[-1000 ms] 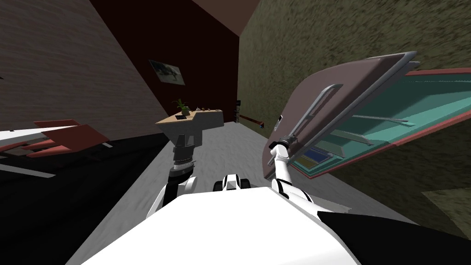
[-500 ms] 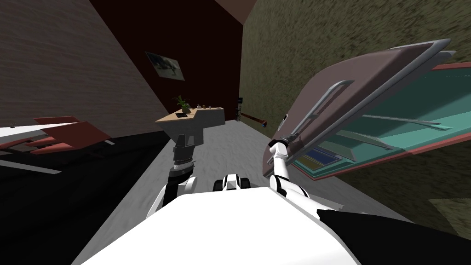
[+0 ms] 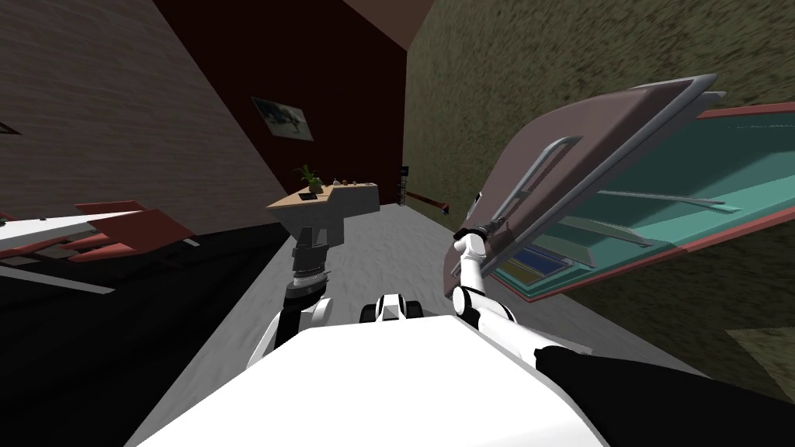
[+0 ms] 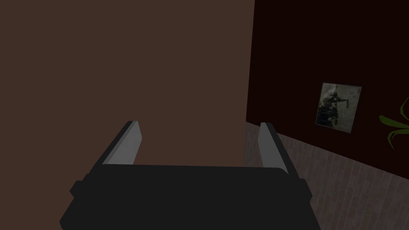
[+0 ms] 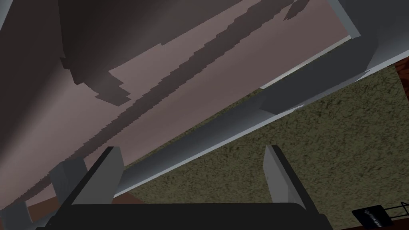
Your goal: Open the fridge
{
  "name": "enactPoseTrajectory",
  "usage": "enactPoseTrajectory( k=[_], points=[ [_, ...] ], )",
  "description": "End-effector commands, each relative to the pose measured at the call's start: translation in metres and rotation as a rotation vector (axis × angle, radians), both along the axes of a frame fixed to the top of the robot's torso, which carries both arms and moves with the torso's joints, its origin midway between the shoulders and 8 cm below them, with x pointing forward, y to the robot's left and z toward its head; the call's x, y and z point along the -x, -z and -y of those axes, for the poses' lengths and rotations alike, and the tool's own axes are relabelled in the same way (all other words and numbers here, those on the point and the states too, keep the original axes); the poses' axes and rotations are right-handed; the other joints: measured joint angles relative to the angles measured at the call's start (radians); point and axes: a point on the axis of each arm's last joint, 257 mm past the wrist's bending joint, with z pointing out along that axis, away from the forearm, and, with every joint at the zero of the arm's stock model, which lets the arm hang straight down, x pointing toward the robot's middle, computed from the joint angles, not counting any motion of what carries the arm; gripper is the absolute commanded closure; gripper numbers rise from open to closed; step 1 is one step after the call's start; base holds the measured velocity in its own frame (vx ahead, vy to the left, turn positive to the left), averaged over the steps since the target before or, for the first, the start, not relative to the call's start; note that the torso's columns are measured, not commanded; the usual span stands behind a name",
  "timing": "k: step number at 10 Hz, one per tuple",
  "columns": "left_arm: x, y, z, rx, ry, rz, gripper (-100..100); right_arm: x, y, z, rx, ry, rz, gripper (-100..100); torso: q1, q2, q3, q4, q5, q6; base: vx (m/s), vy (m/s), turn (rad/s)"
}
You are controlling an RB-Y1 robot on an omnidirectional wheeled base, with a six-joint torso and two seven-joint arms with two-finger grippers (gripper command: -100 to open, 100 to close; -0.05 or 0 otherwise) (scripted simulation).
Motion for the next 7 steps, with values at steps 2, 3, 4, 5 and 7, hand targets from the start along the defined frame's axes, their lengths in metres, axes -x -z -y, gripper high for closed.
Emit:
enactPoseTrajectory(
  k=[2, 3, 4, 5, 7],
  points=[
    [0.0, 0.0, 0.0, 0.0, 0.0, 0.0, 0, -0.0035, -0.0047, 0.0005, 0.003, 0.002, -0.006, 0, -0.003, 0.001, 0.001, 0.0, -0.002, 0.001, -0.008, 0.0, 0.002],
    [0.0, 0.0, 0.0, 0.0, 0.0, 0.0, 0, -0.0035, -0.0046, 0.0004, 0.003, 0.002, -0.005, 0, -0.003, 0.001, 0.001, 0.0, -0.002, 0.001, 0.0, 0.0, 0.0],
    [0.0, 0.0, 0.0, 0.0, 0.0, 0.0, 0, -0.0035, -0.0046, 0.0004, 0.003, 0.002, -0.005, 0, -0.003, 0.001, 0.001, 0.0, -0.002, 0.001, 0.0, 0.0, 0.0],
    [0.0, 0.0, 0.0, 0.0, 0.0, 0.0, 0, -0.0035, -0.0046, 0.0004, 0.003, 0.002, -0.005, 0, -0.003, 0.002, 0.002, 0.0, -0.002, 0.001, 0.0, 0.0, 0.0],
    [0.0, 0.0, 0.0, 0.0, 0.0, 0.0, 0, -0.0035, -0.0046, 0.0004, 0.003, 0.002, -0.005, 0, -0.003, 0.002, 0.002, 0.0, -0.002, 0.001, 0.0, 0.0, 0.0]
  ],
)
